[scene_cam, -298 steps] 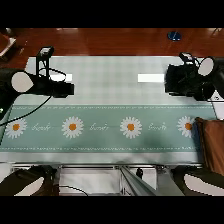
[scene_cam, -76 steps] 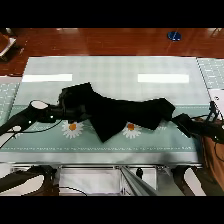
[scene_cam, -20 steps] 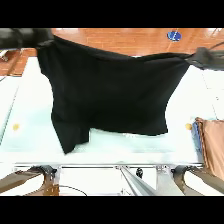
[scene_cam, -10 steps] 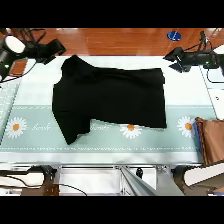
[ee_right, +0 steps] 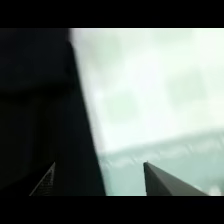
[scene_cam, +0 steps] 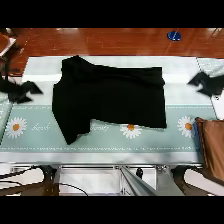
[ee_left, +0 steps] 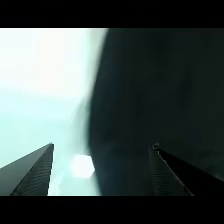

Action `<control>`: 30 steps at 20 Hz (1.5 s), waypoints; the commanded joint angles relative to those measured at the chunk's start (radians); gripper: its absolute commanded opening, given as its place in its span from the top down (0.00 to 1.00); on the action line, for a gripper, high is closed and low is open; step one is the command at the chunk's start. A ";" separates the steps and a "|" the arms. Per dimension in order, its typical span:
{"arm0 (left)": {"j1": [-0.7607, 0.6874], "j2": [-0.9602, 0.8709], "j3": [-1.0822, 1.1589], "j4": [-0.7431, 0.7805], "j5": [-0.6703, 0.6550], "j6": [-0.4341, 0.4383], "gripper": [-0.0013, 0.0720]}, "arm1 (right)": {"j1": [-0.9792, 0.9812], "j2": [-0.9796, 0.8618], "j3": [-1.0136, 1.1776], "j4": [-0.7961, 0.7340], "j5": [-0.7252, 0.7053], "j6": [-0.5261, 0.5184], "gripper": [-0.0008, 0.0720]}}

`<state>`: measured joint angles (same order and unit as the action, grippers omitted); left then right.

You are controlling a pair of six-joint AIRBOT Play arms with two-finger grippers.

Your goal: Fold the shirts.

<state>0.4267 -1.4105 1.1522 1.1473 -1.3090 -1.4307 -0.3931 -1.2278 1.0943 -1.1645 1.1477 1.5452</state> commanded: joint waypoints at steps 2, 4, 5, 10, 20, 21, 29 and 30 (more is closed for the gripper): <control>0.130 0.045 -0.299 -0.235 0.010 0.143 0.02 | -0.076 0.331 -0.490 0.116 -0.095 -0.064 0.12; 0.126 0.040 -0.336 -0.296 0.079 0.163 0.03 | -0.072 0.391 -0.581 0.232 -0.071 -0.120 0.12; 0.108 0.031 -0.337 -0.296 0.095 0.163 0.02 | -0.072 0.408 -0.610 0.289 -0.057 -0.149 0.12; -0.021 -0.005 -0.323 -0.310 0.191 0.163 0.03 | -0.072 0.421 -0.656 0.325 -0.074 -0.182 0.12; -0.148 -0.091 -0.224 -0.310 0.185 0.163 0.95 | -0.072 0.369 -0.656 0.318 -0.084 -0.178 0.12; -0.146 -0.091 -0.217 -0.309 0.177 0.163 0.95 | -0.072 0.343 -0.656 0.318 -0.066 -0.178 0.12; -0.147 -0.090 -0.204 -0.307 0.156 0.163 0.95 | -0.072 0.085 -0.655 0.470 -0.071 -0.275 0.13; -0.147 -0.090 -0.204 -0.307 0.156 0.163 0.95 | -0.072 0.060 -0.655 0.467 -0.066 -0.276 0.13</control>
<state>0.2806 -1.5005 0.9463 0.8406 -1.1492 -1.2678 -0.4652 -1.0885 0.4389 -0.7498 1.0733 1.3064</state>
